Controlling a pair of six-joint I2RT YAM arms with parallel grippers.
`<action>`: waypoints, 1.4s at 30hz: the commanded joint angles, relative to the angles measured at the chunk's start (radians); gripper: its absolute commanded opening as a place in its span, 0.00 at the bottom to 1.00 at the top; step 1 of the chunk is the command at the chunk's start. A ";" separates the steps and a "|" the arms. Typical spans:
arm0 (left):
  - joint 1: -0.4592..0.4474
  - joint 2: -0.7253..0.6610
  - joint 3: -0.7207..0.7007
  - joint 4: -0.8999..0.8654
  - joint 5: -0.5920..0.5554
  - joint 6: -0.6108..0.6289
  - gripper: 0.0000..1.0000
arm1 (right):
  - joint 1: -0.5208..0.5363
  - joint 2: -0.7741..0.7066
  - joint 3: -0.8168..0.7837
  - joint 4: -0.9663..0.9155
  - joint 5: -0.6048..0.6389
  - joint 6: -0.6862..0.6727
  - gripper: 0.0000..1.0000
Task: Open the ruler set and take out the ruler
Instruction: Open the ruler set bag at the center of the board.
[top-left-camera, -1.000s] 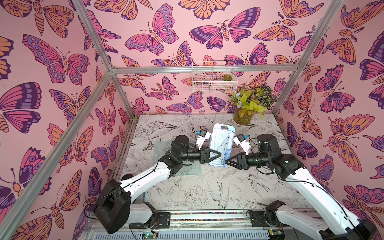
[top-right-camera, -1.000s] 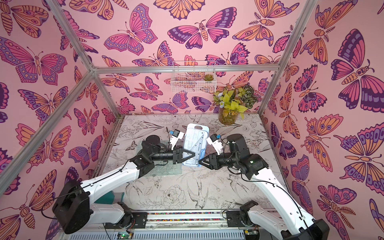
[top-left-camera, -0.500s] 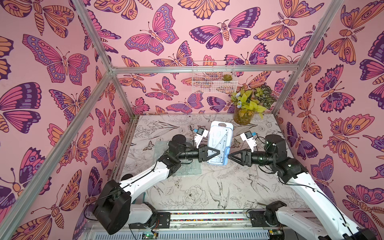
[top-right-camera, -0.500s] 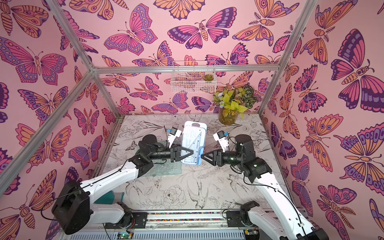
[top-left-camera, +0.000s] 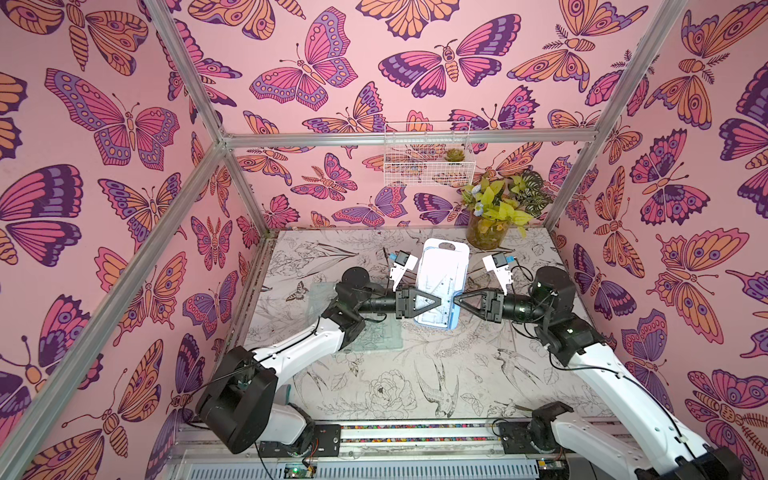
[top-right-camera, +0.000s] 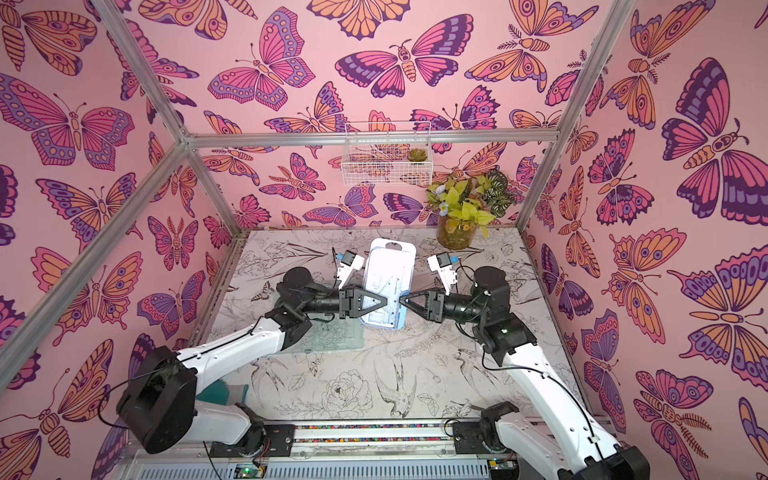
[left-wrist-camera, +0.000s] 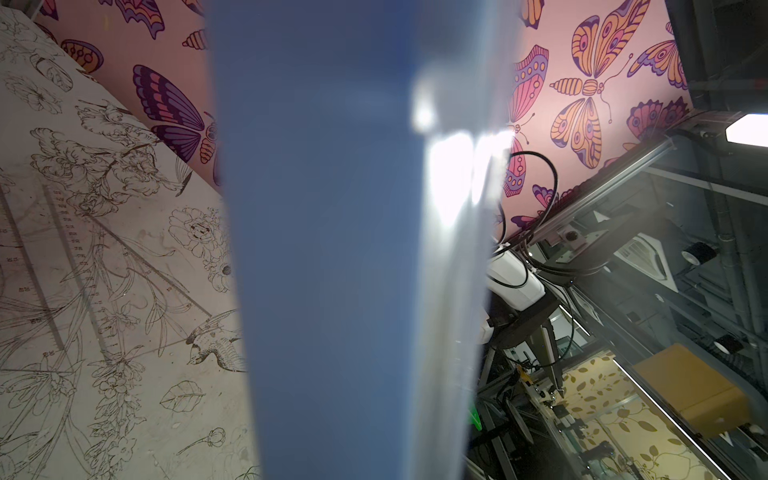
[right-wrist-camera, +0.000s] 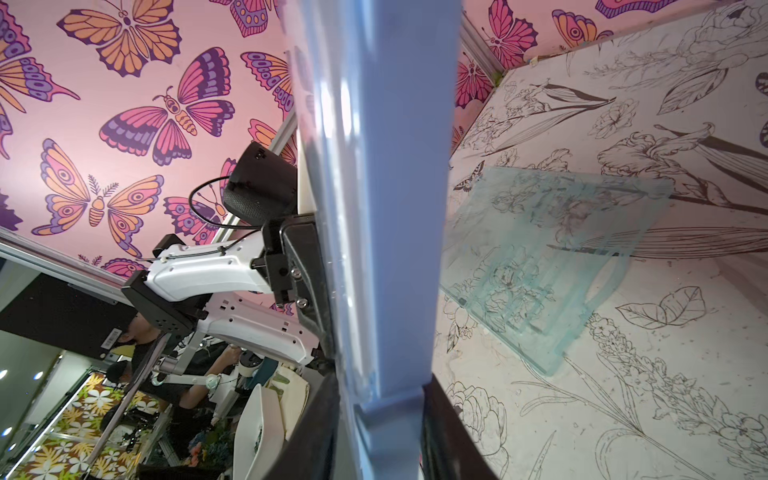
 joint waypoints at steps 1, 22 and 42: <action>0.009 0.003 0.024 0.079 0.023 -0.023 0.26 | -0.004 0.002 -0.014 0.090 -0.038 0.042 0.29; 0.015 0.047 0.034 0.195 0.014 -0.123 0.28 | 0.017 0.010 -0.078 0.159 -0.032 0.095 0.23; 0.015 0.068 0.021 0.297 0.051 -0.193 0.60 | 0.017 -0.016 -0.043 0.052 -0.005 0.029 0.01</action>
